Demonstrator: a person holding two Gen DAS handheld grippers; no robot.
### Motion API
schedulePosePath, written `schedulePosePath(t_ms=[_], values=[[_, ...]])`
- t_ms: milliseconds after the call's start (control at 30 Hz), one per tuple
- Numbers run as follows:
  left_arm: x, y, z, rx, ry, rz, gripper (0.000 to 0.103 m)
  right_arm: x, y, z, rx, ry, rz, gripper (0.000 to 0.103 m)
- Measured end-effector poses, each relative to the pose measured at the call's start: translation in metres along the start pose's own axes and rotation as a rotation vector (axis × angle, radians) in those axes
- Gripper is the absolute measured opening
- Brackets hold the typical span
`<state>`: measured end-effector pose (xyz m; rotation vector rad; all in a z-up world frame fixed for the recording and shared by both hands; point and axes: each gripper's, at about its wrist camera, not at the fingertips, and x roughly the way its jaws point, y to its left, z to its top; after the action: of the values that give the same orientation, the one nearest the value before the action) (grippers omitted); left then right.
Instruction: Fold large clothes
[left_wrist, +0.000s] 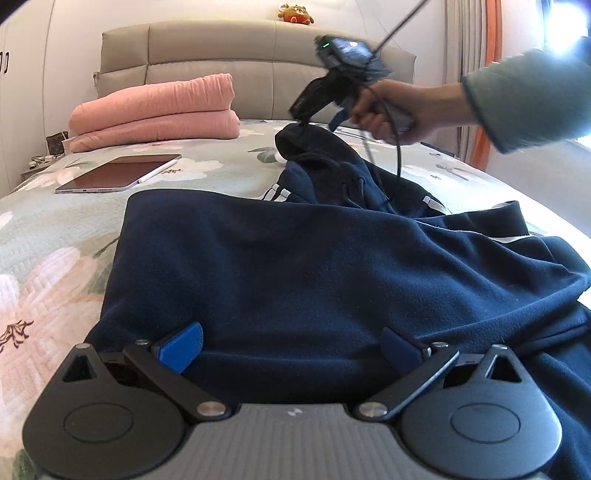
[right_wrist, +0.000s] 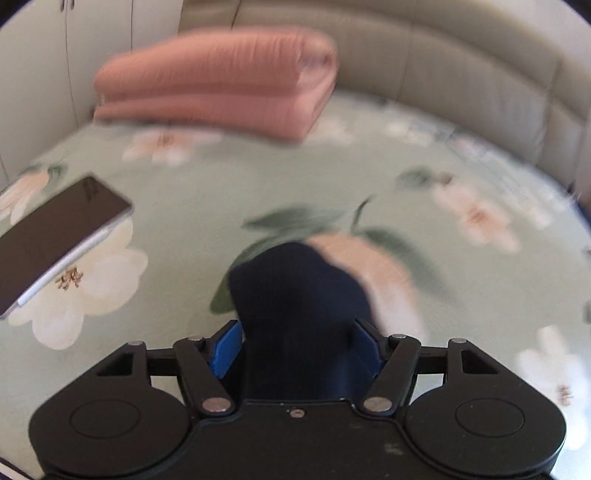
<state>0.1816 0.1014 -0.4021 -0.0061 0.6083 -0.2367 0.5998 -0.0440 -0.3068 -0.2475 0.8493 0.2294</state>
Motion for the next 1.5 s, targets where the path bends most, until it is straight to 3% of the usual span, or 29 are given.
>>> schedulePosePath(t_ms=[67,100,167,300,667,700,733,767,800,867,933,967,1000,1033,1133,1267,1367,1500], values=[[0.000,0.001,-0.001,-0.003,-0.002,-0.003,0.103,0.018,0.004,0.004,0.007,0.054,-0.048,0.077],[-0.001,0.001,-0.001,-0.004,-0.004,-0.004,0.103,0.022,0.006,0.004,0.012,0.067,-0.069,0.052],[-0.002,0.003,-0.002,-0.004,-0.006,-0.005,0.103,0.011,0.008,0.000,0.019,0.021,-0.092,0.013],[-0.002,0.004,-0.002,-0.007,-0.008,-0.009,0.103,-0.054,0.007,-0.016,0.027,-0.165,-0.049,0.013],[-0.004,0.003,0.006,0.004,0.015,-0.008,0.103,-0.309,0.024,-0.100,-0.003,-0.436,0.138,0.012],[-0.007,0.005,0.012,-0.005,0.027,-0.019,0.097,-0.332,0.027,-0.106,-0.010,-0.453,0.153,0.012],[-0.012,0.008,0.019,-0.030,0.040,-0.030,0.082,-0.355,0.030,-0.115,-0.022,-0.468,0.177,0.012],[-0.023,0.015,0.029,-0.074,0.048,-0.050,0.075,-0.377,0.035,-0.126,-0.036,-0.479,0.199,0.012],[-0.035,0.021,0.038,-0.120,0.038,-0.063,0.075,-0.396,0.041,-0.138,-0.058,-0.485,0.216,0.013],[-0.071,0.035,0.054,-0.203,-0.033,-0.047,0.086,-0.427,0.058,-0.168,-0.127,-0.482,0.216,0.013],[-0.101,0.044,0.064,-0.214,-0.080,-0.034,0.090,-0.447,0.078,-0.202,-0.185,-0.437,0.221,0.018],[-0.114,0.048,0.069,-0.199,-0.089,-0.037,0.091,-0.452,0.088,-0.221,-0.202,-0.395,0.235,0.028],[-0.124,0.051,0.071,-0.183,-0.090,-0.035,0.091,-0.454,0.097,-0.240,-0.206,-0.341,0.256,0.068],[-0.132,0.054,0.072,-0.170,-0.084,-0.034,0.091,-0.455,0.104,-0.260,-0.215,-0.277,0.273,0.082],[-0.144,0.061,0.071,-0.154,-0.054,-0.044,0.091,-0.452,0.124,-0.316,-0.259,-0.102,0.285,0.081],[-0.150,0.066,0.069,-0.196,-0.032,-0.078,0.091,-0.440,0.129,-0.345,-0.212,-0.023,0.179,0.081],[-0.145,0.059,0.069,-0.232,-0.019,-0.131,0.091,-0.416,0.119,-0.336,-0.040,-0.026,0.144,0.082],[-0.132,0.039,0.074,-0.218,-0.012,-0.160,0.091,-0.373,0.086,-0.322,0.308,-0.021,0.232,0.082]])
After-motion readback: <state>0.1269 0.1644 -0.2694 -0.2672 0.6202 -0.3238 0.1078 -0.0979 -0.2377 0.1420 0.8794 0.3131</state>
